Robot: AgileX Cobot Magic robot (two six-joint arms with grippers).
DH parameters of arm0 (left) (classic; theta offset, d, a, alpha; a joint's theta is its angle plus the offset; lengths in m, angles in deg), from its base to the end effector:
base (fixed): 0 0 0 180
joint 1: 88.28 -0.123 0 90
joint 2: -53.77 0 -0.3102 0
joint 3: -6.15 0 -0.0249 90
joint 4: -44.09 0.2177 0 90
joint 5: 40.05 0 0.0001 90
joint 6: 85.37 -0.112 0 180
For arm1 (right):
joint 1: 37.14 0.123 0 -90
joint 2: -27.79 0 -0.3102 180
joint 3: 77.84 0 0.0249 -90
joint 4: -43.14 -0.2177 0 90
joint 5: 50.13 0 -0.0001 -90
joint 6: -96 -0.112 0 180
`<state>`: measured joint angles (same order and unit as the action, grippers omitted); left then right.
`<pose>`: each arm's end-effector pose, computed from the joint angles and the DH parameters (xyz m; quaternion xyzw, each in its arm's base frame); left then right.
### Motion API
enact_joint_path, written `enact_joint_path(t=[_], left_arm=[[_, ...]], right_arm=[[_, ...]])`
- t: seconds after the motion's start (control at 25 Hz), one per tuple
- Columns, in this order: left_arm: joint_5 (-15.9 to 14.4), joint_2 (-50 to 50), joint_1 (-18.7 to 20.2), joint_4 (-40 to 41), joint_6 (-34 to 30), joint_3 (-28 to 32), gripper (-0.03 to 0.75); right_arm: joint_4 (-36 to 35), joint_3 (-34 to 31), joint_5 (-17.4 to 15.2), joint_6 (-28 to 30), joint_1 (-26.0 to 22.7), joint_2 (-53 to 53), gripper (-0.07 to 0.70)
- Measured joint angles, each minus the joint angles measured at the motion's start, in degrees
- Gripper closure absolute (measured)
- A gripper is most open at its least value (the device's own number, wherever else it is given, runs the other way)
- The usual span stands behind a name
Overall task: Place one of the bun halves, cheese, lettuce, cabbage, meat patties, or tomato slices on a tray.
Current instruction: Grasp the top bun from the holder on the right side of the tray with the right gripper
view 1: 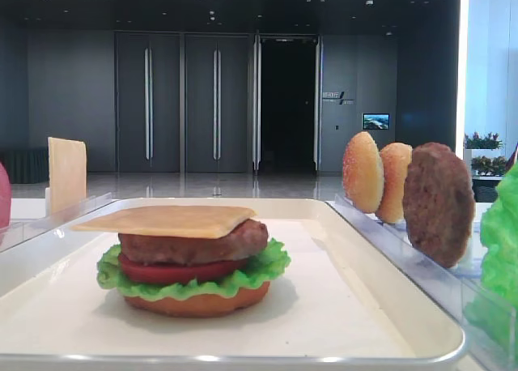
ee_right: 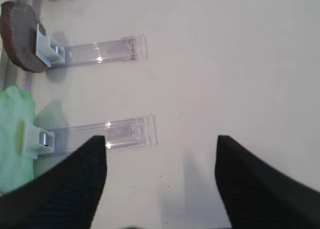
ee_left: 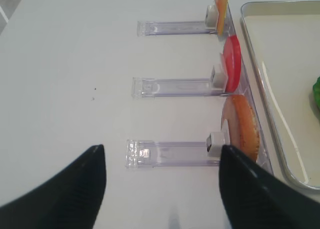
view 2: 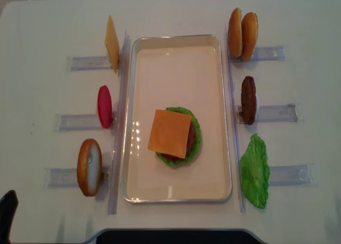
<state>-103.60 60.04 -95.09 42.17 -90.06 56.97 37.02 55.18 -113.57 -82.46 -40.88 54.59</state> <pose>-0.0421 -0.0084 0.2389 -0.0151 0.8686 0.0330 0.4943 0.0017 0.0106 0.2659 0.0227 0.9295 0.0363 0.3663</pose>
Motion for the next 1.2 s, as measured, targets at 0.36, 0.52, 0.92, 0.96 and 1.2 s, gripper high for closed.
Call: enact_joint_path(t=[0.36,0.52,0.92,0.96,1.2], left_arm=[[0.0,0.0,0.0,0.0,0.0,0.0,0.181],[0.0,0.0,0.0,0.0,0.0,0.0,0.181],[0.0,0.0,0.0,0.0,0.0,0.0,0.181],[0.0,0.0,0.0,0.0,0.0,0.0,0.181],[0.0,0.0,0.0,0.0,0.0,0.0,0.181]], right_arm=[[-5.3,14.3,-0.3,4.8,0.0,30.6,0.158],[-5.7,22.5,-2.3,5.5,0.0,40.6,0.158],[-4.5,38.2,-4.7,5.6,0.0,60.4,0.158],[-4.4,39.5,-4.7,5.6,0.0,61.8,0.158],[-4.2,47.2,-5.5,5.5,0.0,70.4,0.158]])
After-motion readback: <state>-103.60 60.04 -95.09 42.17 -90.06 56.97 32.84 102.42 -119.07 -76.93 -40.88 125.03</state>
